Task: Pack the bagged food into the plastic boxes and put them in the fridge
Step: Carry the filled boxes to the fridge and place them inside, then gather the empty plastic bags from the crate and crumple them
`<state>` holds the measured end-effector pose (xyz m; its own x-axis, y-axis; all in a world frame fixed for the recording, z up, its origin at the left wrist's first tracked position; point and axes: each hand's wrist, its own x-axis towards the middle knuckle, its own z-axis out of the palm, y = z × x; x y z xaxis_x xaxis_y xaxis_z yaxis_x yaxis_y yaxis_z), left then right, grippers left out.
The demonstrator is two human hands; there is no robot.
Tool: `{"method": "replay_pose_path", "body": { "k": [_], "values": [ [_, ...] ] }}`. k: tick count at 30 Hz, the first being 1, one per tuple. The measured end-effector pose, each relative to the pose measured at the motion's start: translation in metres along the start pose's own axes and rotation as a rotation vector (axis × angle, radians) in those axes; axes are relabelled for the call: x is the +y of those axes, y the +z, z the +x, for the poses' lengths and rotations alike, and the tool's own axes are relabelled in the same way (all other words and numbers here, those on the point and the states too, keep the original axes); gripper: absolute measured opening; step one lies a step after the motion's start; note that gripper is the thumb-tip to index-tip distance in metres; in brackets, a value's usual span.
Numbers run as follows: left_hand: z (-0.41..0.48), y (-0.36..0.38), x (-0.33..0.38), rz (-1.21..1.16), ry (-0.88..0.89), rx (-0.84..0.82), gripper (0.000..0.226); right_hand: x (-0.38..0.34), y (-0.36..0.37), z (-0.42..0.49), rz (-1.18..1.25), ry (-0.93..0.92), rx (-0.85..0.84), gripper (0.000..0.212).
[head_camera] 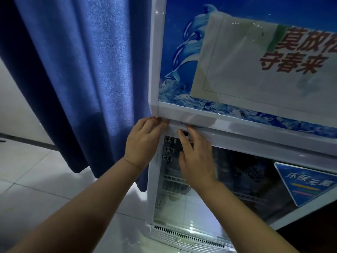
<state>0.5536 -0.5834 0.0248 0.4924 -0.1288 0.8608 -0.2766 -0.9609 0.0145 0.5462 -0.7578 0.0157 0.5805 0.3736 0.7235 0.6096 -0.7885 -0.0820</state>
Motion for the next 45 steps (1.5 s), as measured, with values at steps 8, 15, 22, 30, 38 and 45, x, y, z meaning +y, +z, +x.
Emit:
{"method": "replay_pose_path", "body": {
  "k": [8, 15, 22, 30, 38, 45],
  "values": [
    [-0.059, -0.056, -0.022, 0.045, -0.076, -0.199, 0.025, -0.039, 0.010, 0.000, 0.142, -0.148, 0.000, 0.035],
    [-0.137, -0.165, -0.057, 0.240, -0.370, -0.463, 0.029, -0.130, 0.050, -0.001, 0.340, -0.327, -0.088, 0.029],
    [-0.217, -0.291, -0.104, 0.388, -0.604, -0.380, 0.019, -0.280, 0.068, -0.008, 0.592, -0.534, -0.229, 0.028],
    [-0.320, -0.455, -0.172, 0.585, -0.842, -0.308, 0.033, -0.480, 0.074, -0.019, 0.760, -0.665, -0.413, 0.039],
    [-0.396, -0.583, -0.236, 0.695, -1.062, -0.316, 0.041, -0.661, 0.088, -0.035, 0.815, -0.745, -0.549, 0.069],
    [-0.422, -0.612, -0.283, 0.619, -1.151, -0.480, 0.082, -0.739, 0.105, -0.032, 0.620, -0.968, -0.576, 0.094]
  ]
}}
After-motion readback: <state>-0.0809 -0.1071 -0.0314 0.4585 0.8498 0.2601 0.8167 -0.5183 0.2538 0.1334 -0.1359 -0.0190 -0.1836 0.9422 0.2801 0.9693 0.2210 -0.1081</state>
